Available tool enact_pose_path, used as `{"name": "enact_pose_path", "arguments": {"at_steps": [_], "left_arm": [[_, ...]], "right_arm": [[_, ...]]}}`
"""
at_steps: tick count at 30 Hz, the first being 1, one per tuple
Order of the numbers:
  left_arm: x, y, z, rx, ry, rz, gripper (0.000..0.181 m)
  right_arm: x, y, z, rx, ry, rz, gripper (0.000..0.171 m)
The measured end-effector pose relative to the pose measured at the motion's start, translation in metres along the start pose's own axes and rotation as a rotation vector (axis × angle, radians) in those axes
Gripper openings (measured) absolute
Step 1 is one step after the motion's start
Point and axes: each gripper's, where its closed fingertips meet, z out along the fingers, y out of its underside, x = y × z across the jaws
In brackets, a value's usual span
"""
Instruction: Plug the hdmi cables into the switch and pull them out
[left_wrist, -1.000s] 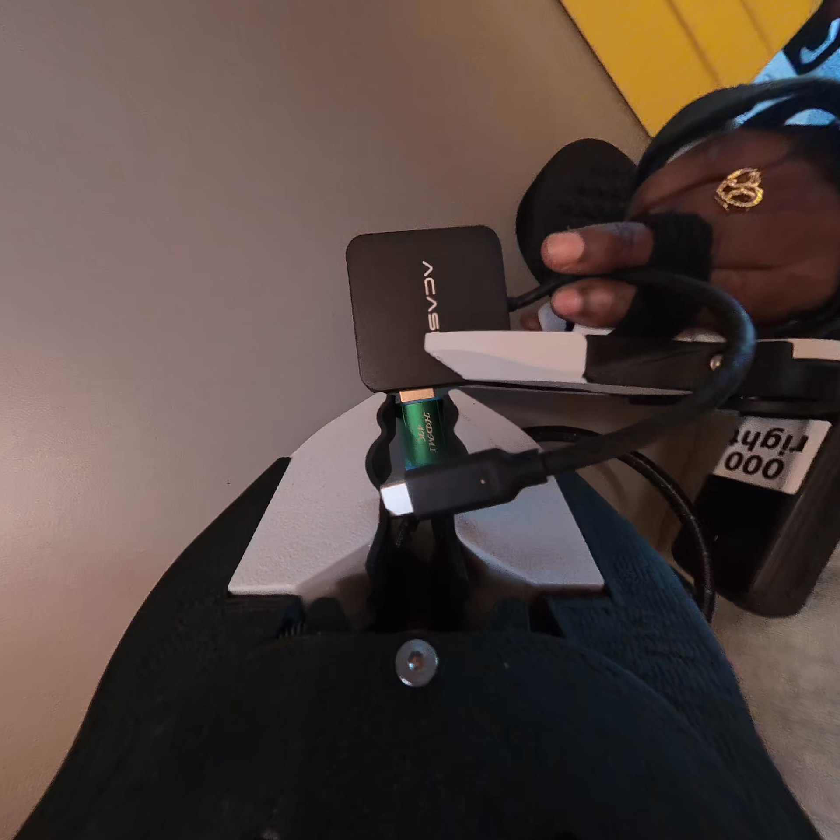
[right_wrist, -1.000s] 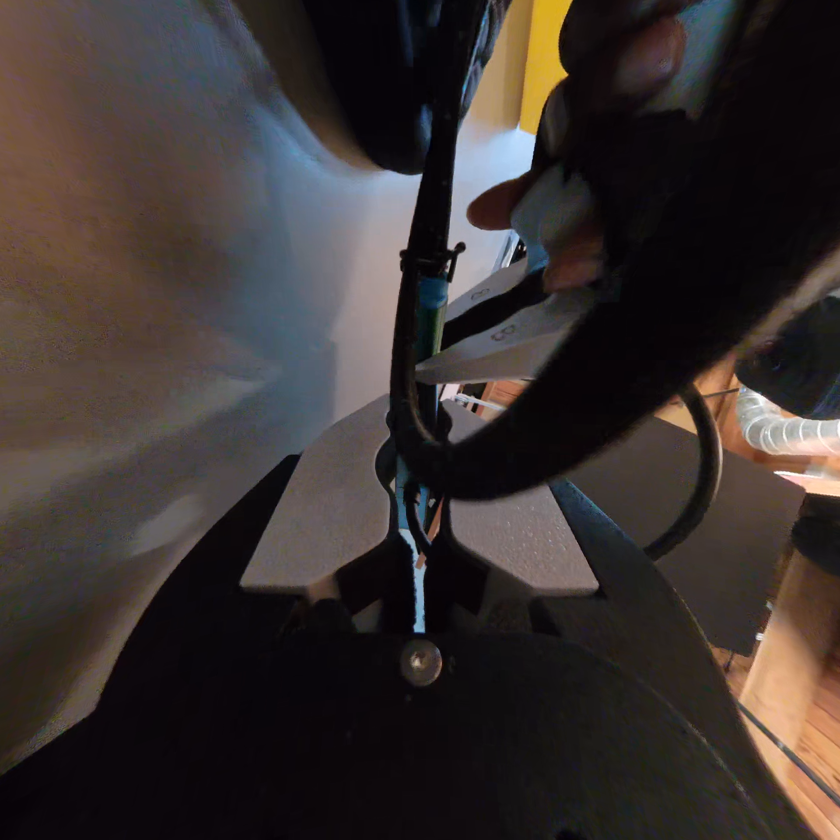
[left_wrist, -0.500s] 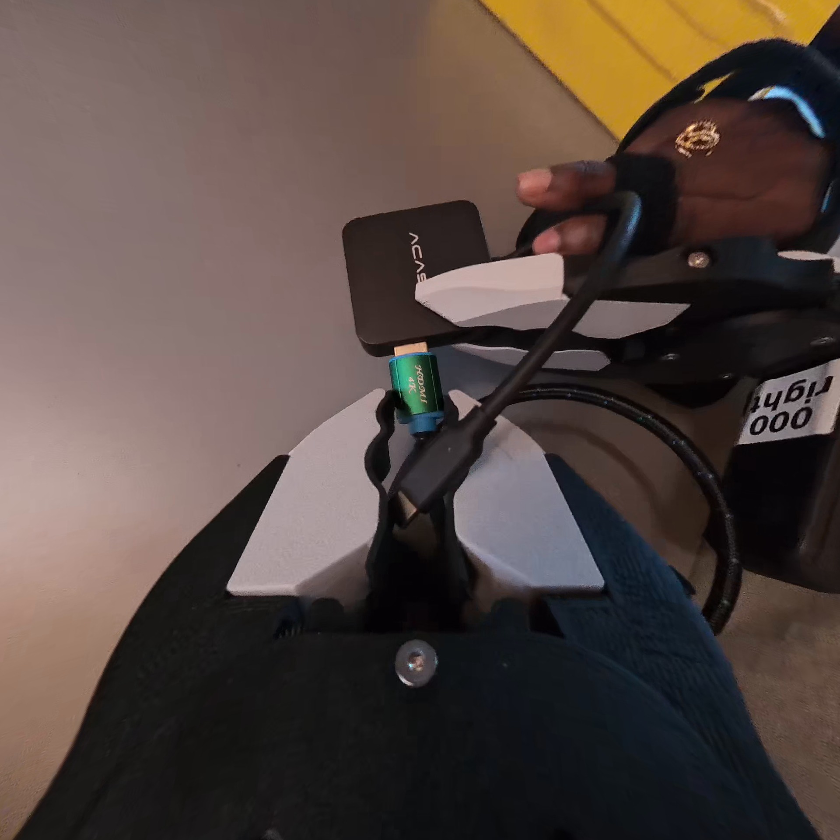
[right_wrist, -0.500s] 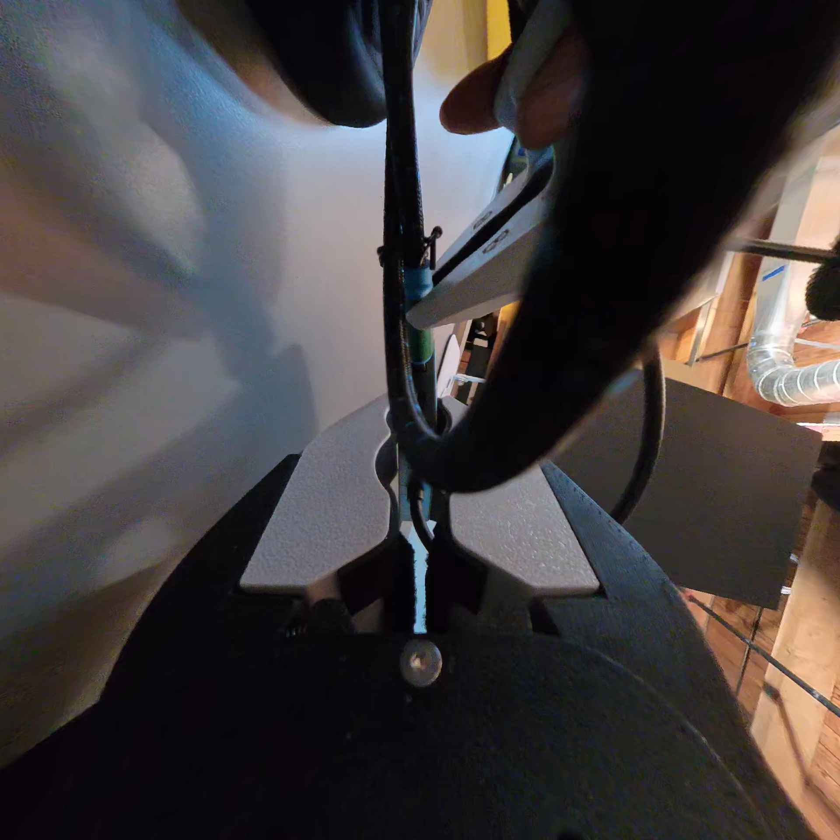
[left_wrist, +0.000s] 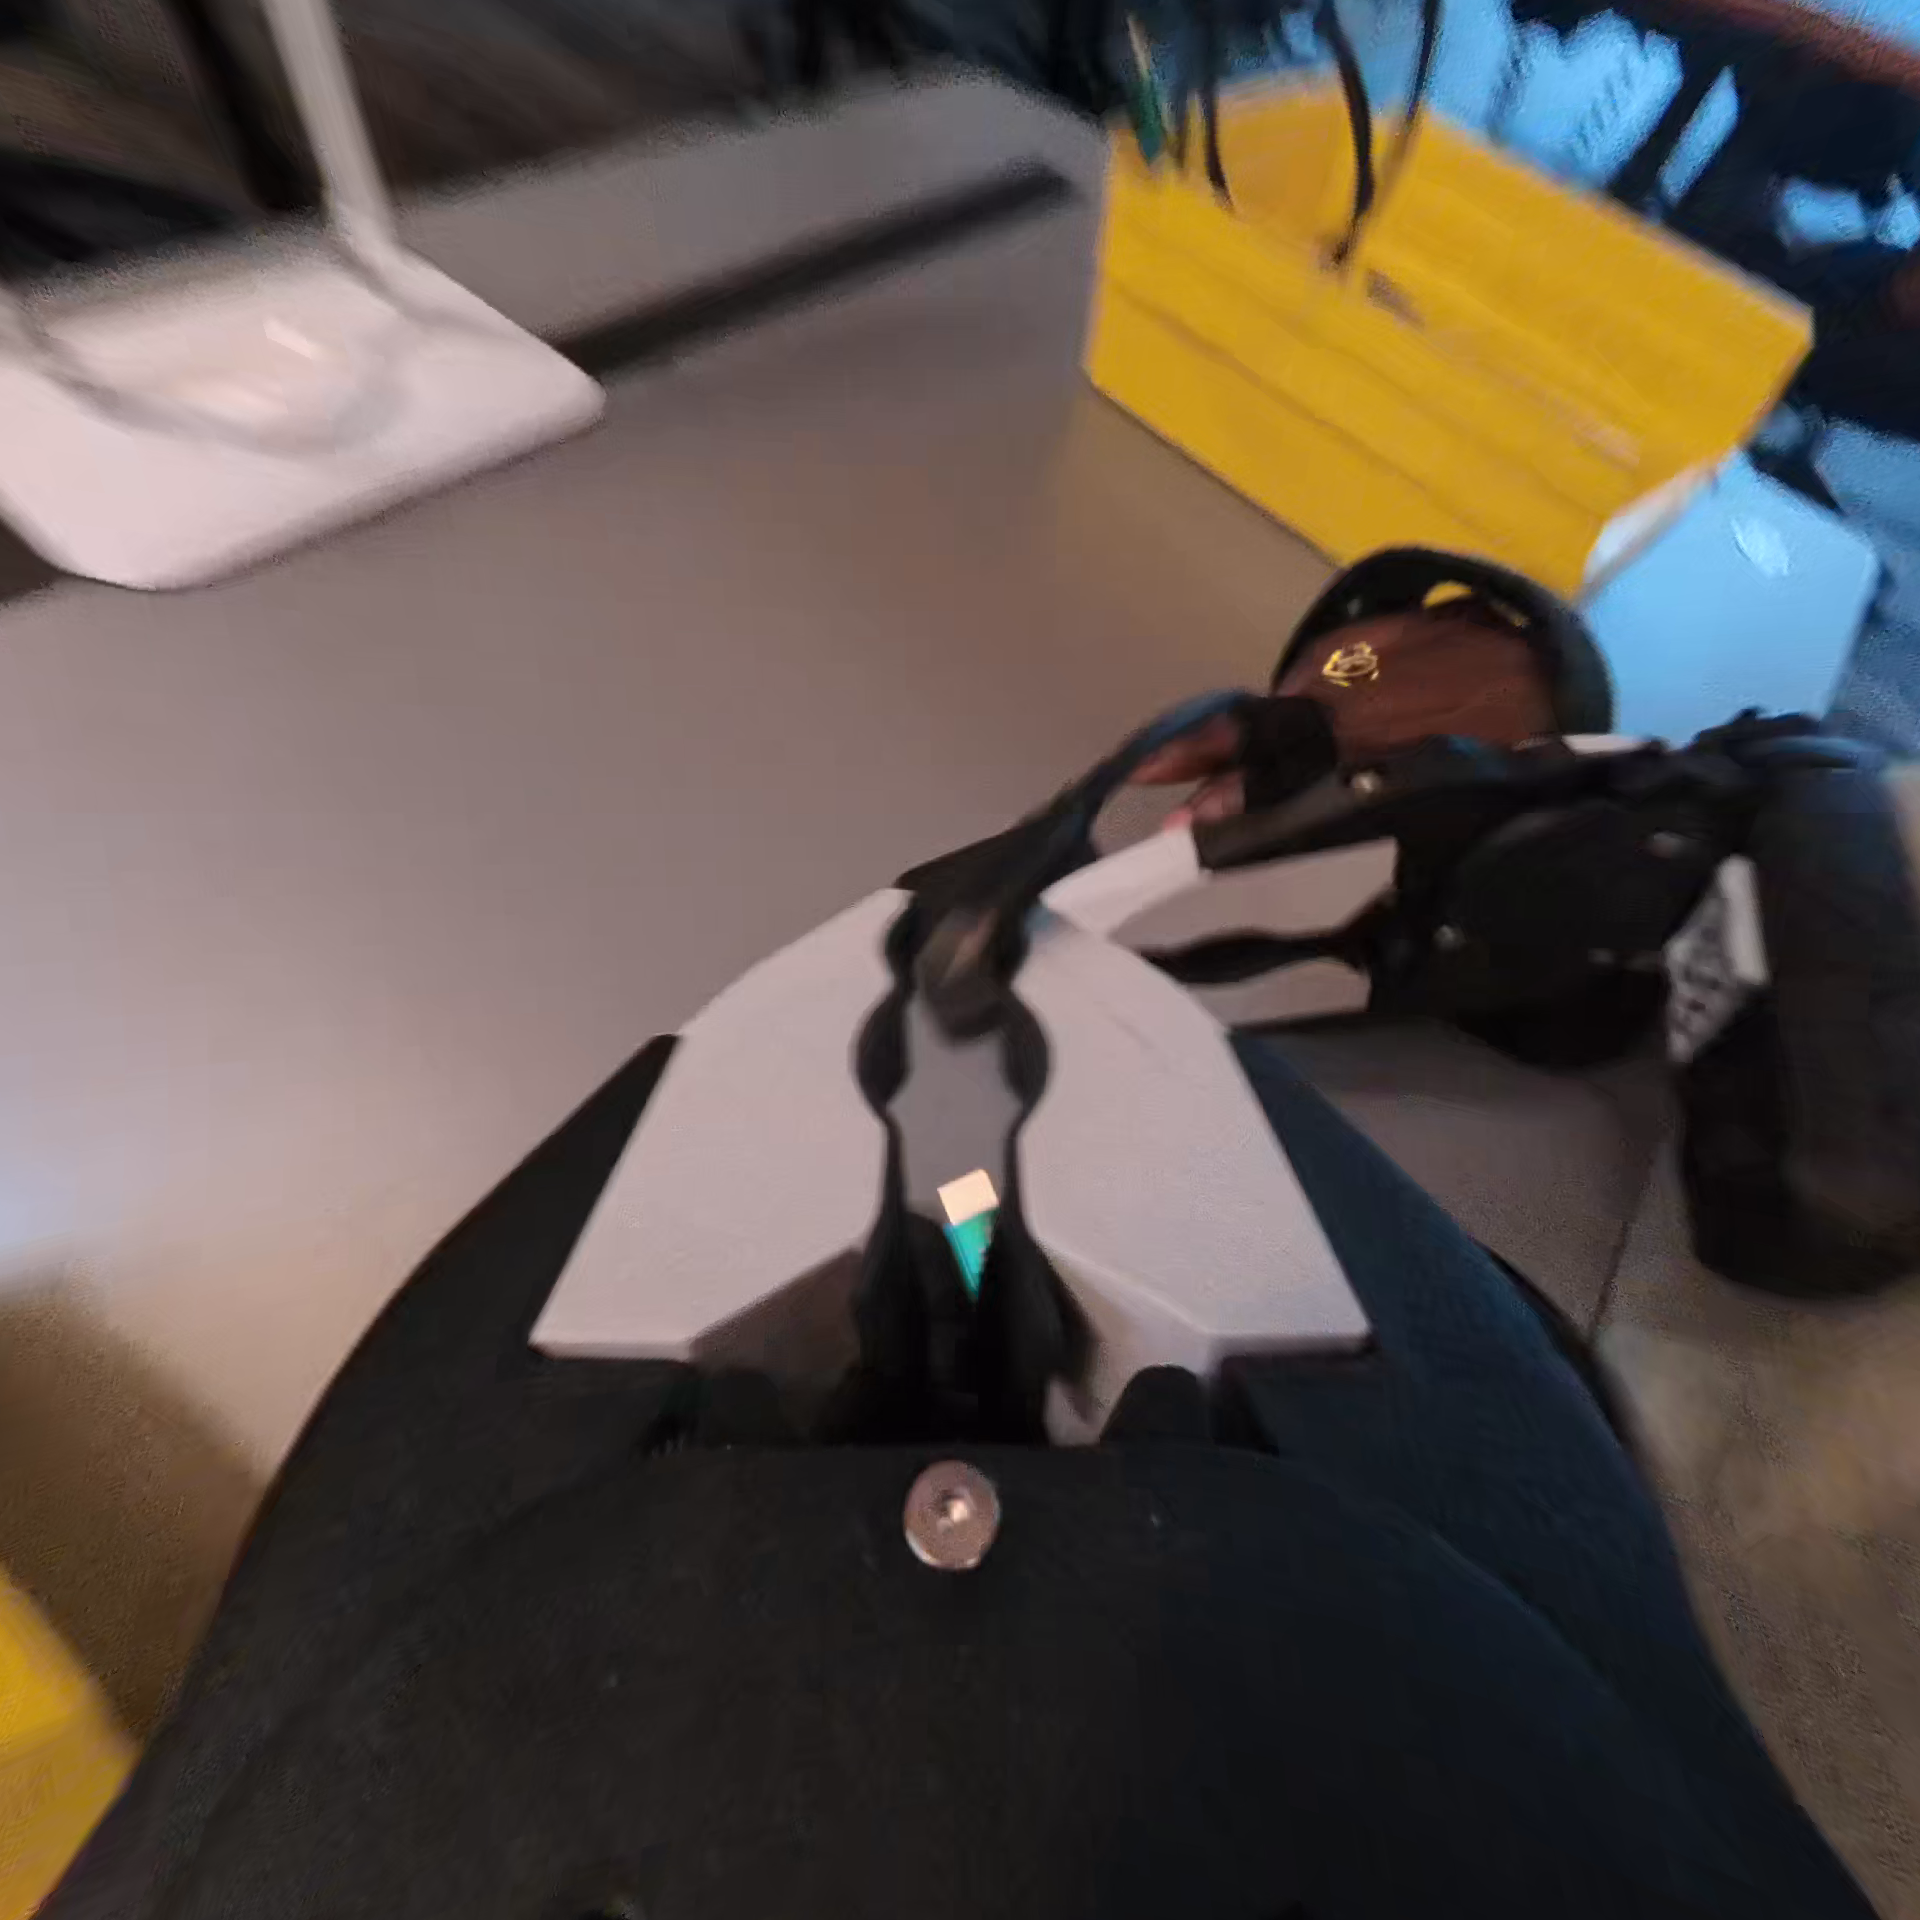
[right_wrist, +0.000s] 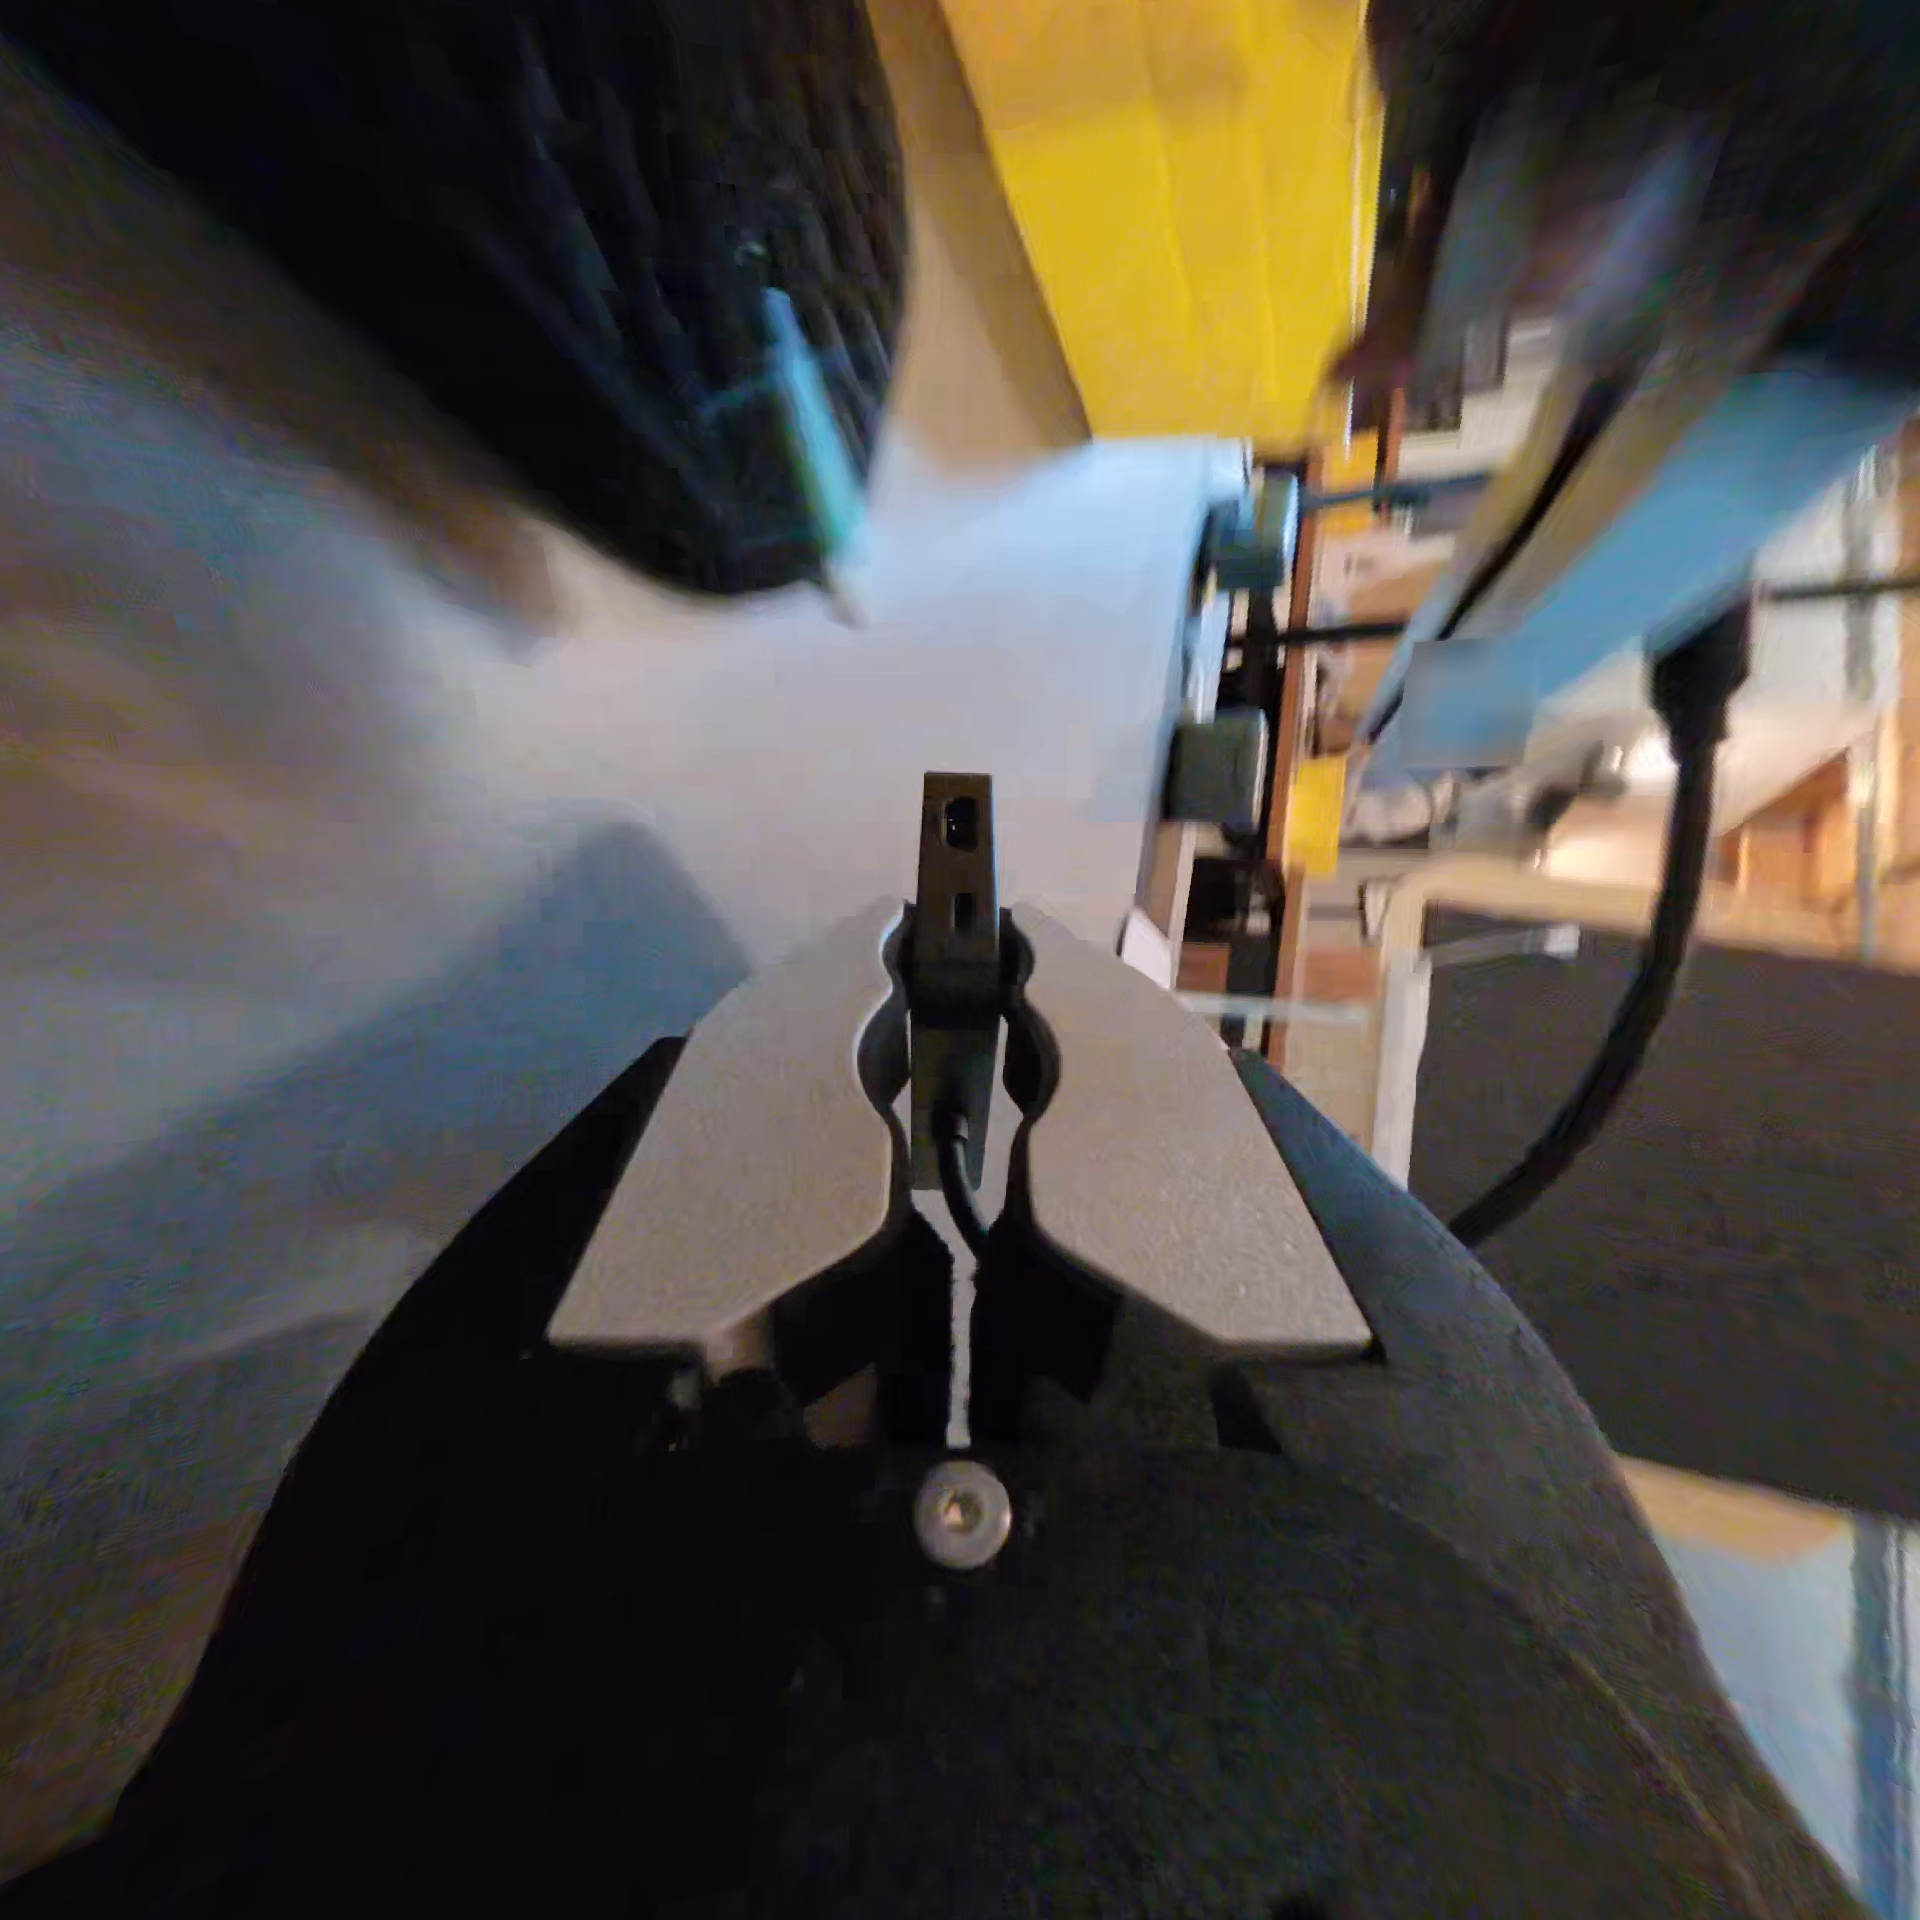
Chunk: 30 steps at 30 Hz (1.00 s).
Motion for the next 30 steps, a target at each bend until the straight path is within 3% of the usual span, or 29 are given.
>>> {"name": "enact_pose_path", "arguments": {"at_steps": [3,8,13,16,20,24,30], "left_arm": [[-0.014,-0.039,-0.055,0.179,-0.167,0.110,0.048],[0.000,-0.055,-0.111,0.411,-0.337,0.321,0.057],[0.004,-0.001,-0.072,0.290,-0.269,0.191,0.059],[0.008,0.016,-0.036,0.320,-0.233,0.062,0.055],[0.021,0.016,0.006,0.369,0.028,-0.406,0.055],[0.038,-0.018,0.013,0.566,0.418,-0.806,0.054],[0.035,-0.028,0.009,0.683,0.566,-0.903,0.019]], "right_arm": [[0.005,0.042,0.000,-0.129,0.008,-0.034,0.014],[-0.003,0.063,0.001,-0.176,-0.041,0.063,0.014],[0.003,0.054,-0.004,-0.104,0.005,0.106,0.014],[0.019,0.039,-0.010,-0.020,0.088,0.172,0.014],[0.059,0.014,-0.032,0.096,0.311,0.144,0.014],[0.077,-0.005,-0.044,0.065,0.462,-0.123,0.014],[0.070,-0.023,-0.040,0.068,0.490,-0.339,0.019]]}}
